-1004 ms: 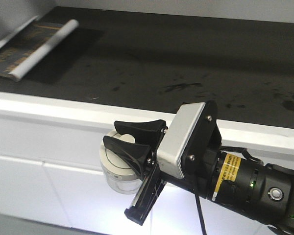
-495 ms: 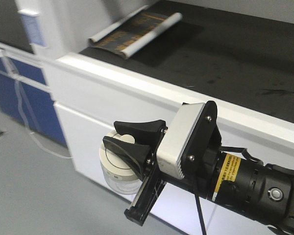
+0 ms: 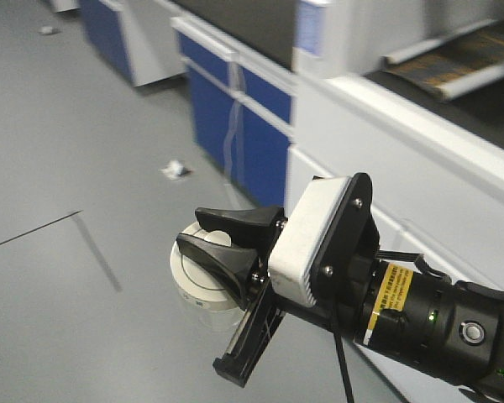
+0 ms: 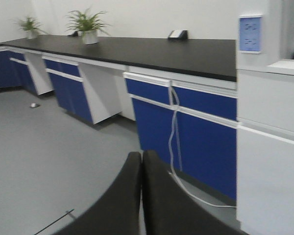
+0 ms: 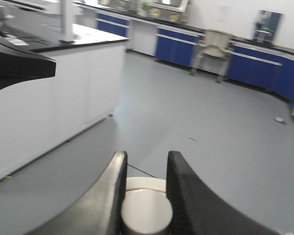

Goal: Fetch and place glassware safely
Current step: 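Hold the jar in the right gripper while the base turns away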

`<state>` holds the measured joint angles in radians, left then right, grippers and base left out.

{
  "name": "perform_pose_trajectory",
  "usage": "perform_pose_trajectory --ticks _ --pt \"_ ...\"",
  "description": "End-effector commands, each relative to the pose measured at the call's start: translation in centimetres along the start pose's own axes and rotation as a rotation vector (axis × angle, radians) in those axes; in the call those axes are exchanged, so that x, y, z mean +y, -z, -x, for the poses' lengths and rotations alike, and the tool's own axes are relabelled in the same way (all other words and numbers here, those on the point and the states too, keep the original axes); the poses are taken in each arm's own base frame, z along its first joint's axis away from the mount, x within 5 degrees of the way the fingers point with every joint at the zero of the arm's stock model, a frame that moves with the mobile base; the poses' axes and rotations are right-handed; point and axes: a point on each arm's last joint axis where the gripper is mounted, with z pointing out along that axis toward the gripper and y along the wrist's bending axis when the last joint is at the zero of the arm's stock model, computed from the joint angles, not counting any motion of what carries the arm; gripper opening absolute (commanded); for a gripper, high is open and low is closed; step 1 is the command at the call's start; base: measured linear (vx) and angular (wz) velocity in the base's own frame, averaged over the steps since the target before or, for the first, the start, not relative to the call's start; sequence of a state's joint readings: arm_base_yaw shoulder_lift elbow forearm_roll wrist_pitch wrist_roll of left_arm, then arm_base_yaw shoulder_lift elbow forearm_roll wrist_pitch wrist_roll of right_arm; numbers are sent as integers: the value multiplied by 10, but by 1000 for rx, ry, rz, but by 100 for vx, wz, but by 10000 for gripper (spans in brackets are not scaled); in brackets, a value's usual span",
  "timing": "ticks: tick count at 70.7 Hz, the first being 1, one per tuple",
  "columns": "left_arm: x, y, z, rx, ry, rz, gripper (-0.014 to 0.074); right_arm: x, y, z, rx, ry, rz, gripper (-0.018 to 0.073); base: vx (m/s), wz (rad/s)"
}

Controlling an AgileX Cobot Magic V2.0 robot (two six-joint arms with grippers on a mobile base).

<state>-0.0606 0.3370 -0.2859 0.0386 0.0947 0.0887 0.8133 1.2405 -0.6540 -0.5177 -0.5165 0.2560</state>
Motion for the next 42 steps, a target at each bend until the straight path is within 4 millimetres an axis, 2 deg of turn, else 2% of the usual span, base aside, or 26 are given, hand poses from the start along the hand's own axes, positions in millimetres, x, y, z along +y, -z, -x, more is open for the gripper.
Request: perform_pose_trajectory --ticks 1,26,42 --pt "1 0 14 -90 9 3 -7 -1 4 25 -148 6 4 -3 -8 91" --pt "1 0 14 -90 9 3 -7 -1 4 25 -148 6 4 -3 -2 90" --pt "1 0 14 -90 9 3 -7 -1 4 25 -148 6 4 -3 8 56"
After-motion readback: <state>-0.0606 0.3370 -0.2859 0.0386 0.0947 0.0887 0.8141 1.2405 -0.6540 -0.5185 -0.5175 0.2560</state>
